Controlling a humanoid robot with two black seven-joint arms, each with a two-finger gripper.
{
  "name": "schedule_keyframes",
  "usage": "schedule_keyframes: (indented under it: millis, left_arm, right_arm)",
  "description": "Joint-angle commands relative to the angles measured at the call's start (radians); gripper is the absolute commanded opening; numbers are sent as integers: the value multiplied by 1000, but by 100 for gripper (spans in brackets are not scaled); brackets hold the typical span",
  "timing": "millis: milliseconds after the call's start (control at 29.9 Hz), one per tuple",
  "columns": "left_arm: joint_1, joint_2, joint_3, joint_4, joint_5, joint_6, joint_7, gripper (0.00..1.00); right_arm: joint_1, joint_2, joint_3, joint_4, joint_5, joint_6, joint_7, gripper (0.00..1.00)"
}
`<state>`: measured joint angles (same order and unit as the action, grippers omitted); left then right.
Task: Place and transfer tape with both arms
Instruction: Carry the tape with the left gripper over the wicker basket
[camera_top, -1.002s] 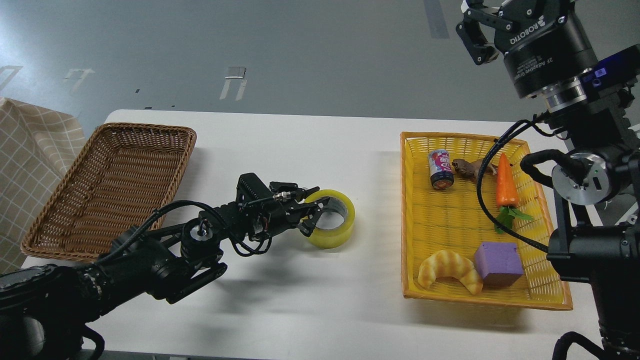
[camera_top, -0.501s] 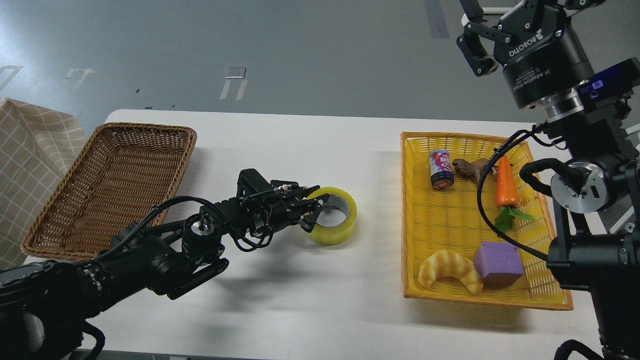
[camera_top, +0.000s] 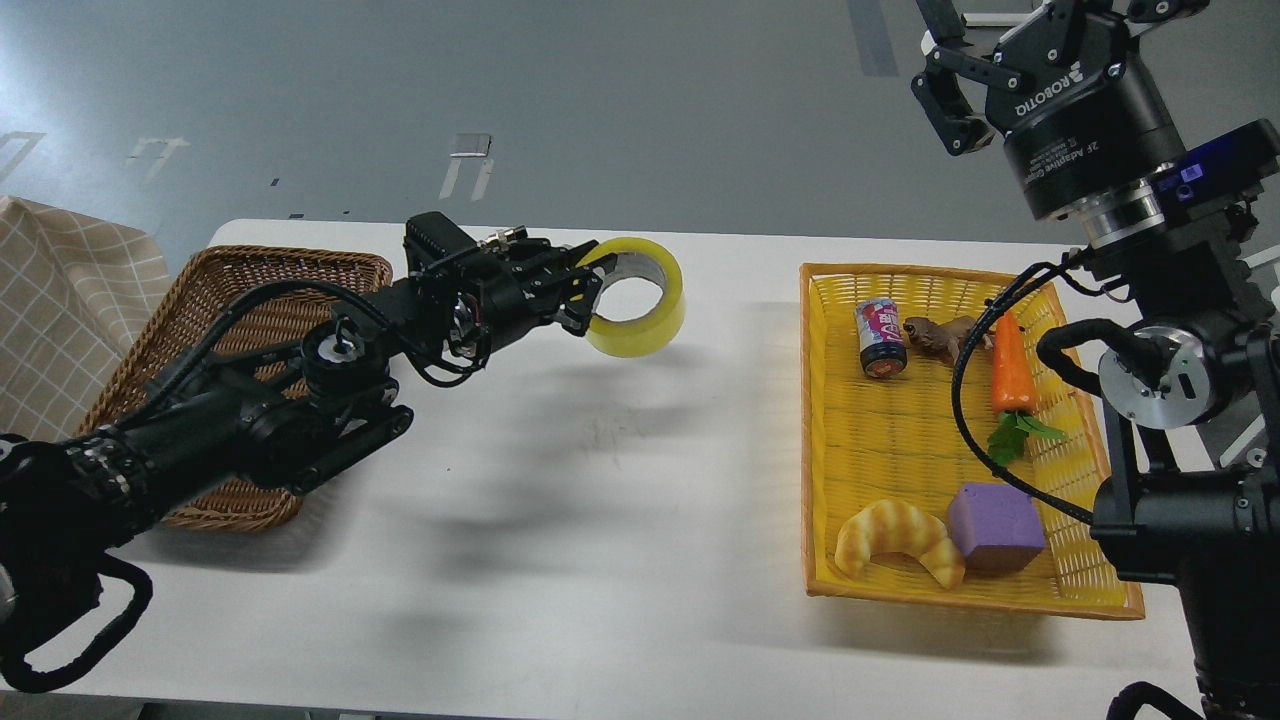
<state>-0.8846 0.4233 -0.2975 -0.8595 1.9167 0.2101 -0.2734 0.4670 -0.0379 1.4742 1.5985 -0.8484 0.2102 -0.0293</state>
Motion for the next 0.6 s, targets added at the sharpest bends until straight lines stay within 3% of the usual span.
schedule_keyframes:
  millis: [0, 301, 568]
  left_arm:
    - [-19, 92, 0, 2, -89, 14, -41, 0]
    - [-14, 244, 4, 8, -162, 17, -41, 0]
    - [36, 362, 9, 27, -166, 78, -43, 0]
  right_arm:
    - [-25, 3, 0, 8, 0, 1, -1, 100]
    - [-25, 15, 0, 6, -1, 1, 0, 100]
    - [-28, 15, -2, 6, -1, 1, 0, 100]
